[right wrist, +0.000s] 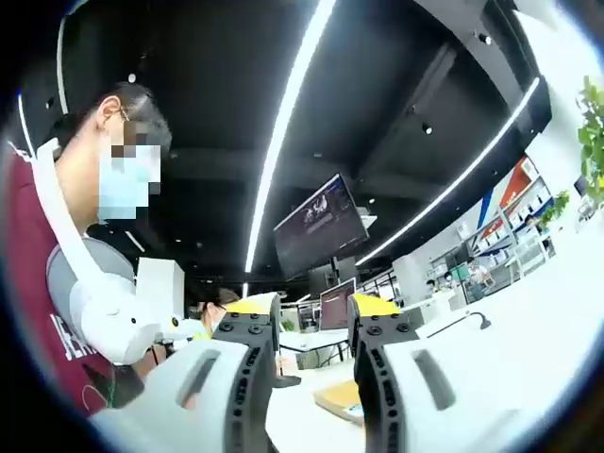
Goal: Pick up the toothpaste unscrew the cap squeeze it onto the small board screw the cap back on and return it to the table
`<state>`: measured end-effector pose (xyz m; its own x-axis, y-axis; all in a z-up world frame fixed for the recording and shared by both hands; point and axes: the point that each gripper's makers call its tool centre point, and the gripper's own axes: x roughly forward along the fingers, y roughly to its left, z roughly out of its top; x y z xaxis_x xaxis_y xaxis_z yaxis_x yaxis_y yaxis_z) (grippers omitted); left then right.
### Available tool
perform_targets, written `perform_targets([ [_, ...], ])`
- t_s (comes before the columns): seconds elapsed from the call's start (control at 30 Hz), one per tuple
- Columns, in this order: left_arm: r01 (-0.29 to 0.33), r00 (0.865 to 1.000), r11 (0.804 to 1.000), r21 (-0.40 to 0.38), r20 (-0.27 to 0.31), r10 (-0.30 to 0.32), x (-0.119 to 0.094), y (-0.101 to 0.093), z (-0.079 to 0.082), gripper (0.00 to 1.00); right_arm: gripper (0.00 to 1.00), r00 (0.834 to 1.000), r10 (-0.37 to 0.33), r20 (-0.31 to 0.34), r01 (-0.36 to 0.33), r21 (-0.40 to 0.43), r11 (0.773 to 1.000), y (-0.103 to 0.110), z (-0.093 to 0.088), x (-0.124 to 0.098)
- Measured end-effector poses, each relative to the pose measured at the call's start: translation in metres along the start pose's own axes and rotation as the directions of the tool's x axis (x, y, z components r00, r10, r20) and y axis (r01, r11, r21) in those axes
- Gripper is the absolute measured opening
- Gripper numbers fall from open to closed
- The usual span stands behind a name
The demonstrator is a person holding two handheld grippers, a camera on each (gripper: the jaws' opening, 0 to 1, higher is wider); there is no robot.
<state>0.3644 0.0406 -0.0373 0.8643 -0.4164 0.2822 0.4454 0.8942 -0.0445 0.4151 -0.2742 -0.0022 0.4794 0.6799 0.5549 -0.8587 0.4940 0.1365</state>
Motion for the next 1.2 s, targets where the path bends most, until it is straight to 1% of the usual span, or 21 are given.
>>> perform_targets([
  [0.1, 0.01, 1.0, 1.0, -0.02, -0.005, -0.01, -0.007, 0.009, -0.004, 0.27, 0.3, 0.999, -0.036, -0.02, 0.035, -0.025, 0.999, 0.011, 0.003, -0.006],
  [0.17, 0.012, 1.0, 0.999, -0.033, 0.0, -0.012, -0.012, 0.018, -0.004, 0.26, 0.3, 0.997, -0.069, -0.034, 0.068, -0.036, 0.997, 0.013, 0.002, -0.009],
  [0.2, 0.009, 1.0, 0.999, -0.037, -0.001, -0.009, -0.013, 0.023, -0.004, 0.26, 0.3, 0.995, -0.093, -0.041, 0.092, -0.046, 0.995, 0.014, 0.001, -0.01],
  [0.23, -0.019, 0.999, 1.0, -0.023, -0.031, 0.018, -0.015, 0.034, -0.009, 0.26, 0.29, 0.989, -0.139, -0.043, 0.136, -0.059, 0.989, 0.01, 0.001, -0.013],
  [0.27, -0.028, 0.999, 1.0, 0.01, -0.043, 0.029, -0.016, 0.04, -0.012, 0.26, 0.25, 0.981, -0.191, -0.027, 0.188, -0.08, 0.979, 0.004, 0.003, -0.016],
  [0.3, -0.028, 0.998, 0.999, 0.026, -0.052, 0.029, -0.016, 0.045, -0.013, 0.26, 0.23, 0.961, -0.278, 0.014, 0.278, -0.104, 0.955, -0.009, 0.01, -0.022],
  [0.33, -0.024, 0.998, 0.999, 0.025, -0.056, 0.026, -0.016, 0.048, -0.014, 0.26, 0.23, 0.941, -0.337, 0.039, 0.339, -0.085, 0.937, -0.018, 0.013, -0.027],
  [0.37, -0.021, 0.998, 0.999, 0.025, -0.059, 0.023, -0.016, 0.051, -0.014, 0.26, 0.23, 0.913, -0.4, 0.084, 0.405, -0.052, 0.913, -0.03, 0.02, -0.035],
  [0.4, -0.015, 0.998, 1.0, 0.024, -0.061, 0.017, -0.015, 0.053, -0.014, 0.26, 0.23, 0.901, -0.419, 0.114, 0.424, -0.021, 0.905, -0.035, 0.024, -0.039],
  [0.47, 0.004, 0.998, 1.0, 0.015, -0.06, -0.003, -0.013, 0.059, -0.013, 0.26, 0.23, 0.895, -0.427, 0.127, 0.428, 0.022, 0.903, -0.042, 0.027, -0.041],
  [0.5, 0.008, 0.998, 1.0, 0.017, -0.059, -0.007, -0.01, 0.064, -0.013, 0.26, 0.23, 0.893, -0.433, 0.123, 0.435, 0.016, 0.9, -0.045, 0.028, -0.04],
  [0.53, 0.007, 0.998, 1.0, 0.022, -0.057, -0.006, -0.009, 0.069, -0.014, 0.26, 0.23, 0.886, -0.449, 0.118, 0.454, -0.012, 0.891, -0.049, 0.03, -0.039],
  [0.57, 0.001, 0.999, 1.0, 0.03, -0.054, 0.0, -0.004, 0.076, -0.015, 0.26, 0.23, 0.88, -0.465, 0.097, 0.472, -0.073, 0.879, -0.052, 0.031, -0.037],
  [0.63, -0.007, 0.999, 1.0, 0.014, -0.047, 0.008, 0.004, 0.09, -0.017, 0.26, 0.23, 0.881, -0.468, 0.076, 0.474, -0.153, 0.867, -0.053, 0.029, -0.024],
  [0.67, -0.007, 0.999, 1.0, -0.005, -0.05, 0.007, 0.008, 0.093, -0.019, 0.26, 0.23, 0.882, -0.466, 0.071, 0.471, -0.165, 0.866, -0.054, 0.028, -0.019],
  [0.73, -0.006, 0.999, 1.0, -0.013, -0.05, 0.005, 0.016, 0.099, -0.021, 0.26, 0.23, 0.886, -0.46, 0.062, 0.464, -0.164, 0.871, -0.058, 0.024, -0.008],
  [0.83, -0.006, 0.998, 1.0, 0.006, -0.061, 0.006, 0.023, 0.103, -0.025, 0.26, 0.23, 0.895, -0.444, 0.033, 0.443, -0.167, 0.881, -0.064, 0.013, 0.011],
  [0.9, -0.011, 0.997, 1.0, 0.019, -0.076, 0.012, 0.026, 0.109, -0.032, 0.26, 0.23, 0.898, -0.439, 0.016, 0.434, -0.178, 0.883, -0.065, 0.007, 0.02],
  [1.03, 0.005, 0.997, 1.0, -0.021, -0.071, -0.007, 0.028, 0.118, -0.039, 0.26, 0.23, 0.903, -0.43, -0.008, 0.42, -0.193, 0.887, -0.062, 0.006, 0.028],
  [1.13, 0.011, 0.999, 0.999, -0.049, -0.048, -0.014, 0.035, 0.124, -0.037, 0.26, 0.23, 0.901, -0.434, -0.015, 0.421, -0.219, 0.88, -0.06, 0.01, 0.027],
  [1.2, 0.031, 0.999, 0.998, -0.063, -0.021, -0.032, 0.046, 0.12, -0.032, 0.26, 0.23, 0.896, -0.444, -0.022, 0.427, -0.24, 0.872, -0.059, 0.015, 0.024],
])
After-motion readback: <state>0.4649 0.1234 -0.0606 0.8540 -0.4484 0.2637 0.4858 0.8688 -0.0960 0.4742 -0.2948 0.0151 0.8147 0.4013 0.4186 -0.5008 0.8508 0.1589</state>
